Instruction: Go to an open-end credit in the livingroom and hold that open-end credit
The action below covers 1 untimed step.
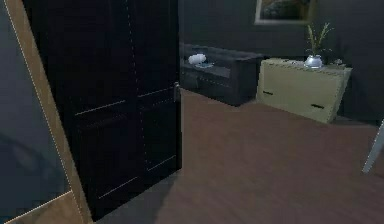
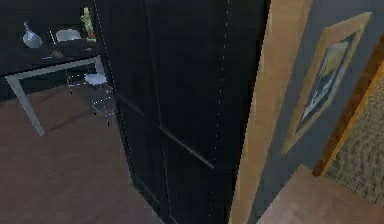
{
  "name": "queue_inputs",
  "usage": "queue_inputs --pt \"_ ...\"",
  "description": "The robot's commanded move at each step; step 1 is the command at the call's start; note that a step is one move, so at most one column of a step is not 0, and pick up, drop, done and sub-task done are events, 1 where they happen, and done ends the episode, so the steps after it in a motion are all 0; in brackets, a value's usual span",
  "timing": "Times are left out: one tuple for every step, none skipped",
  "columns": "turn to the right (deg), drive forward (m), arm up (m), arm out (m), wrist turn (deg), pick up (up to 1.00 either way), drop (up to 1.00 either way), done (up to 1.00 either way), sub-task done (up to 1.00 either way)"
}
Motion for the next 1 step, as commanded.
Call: queue_inputs --pt "45.0 0.00 0.00 0.00 0.0 0.00 0.00 0.00 0.00"
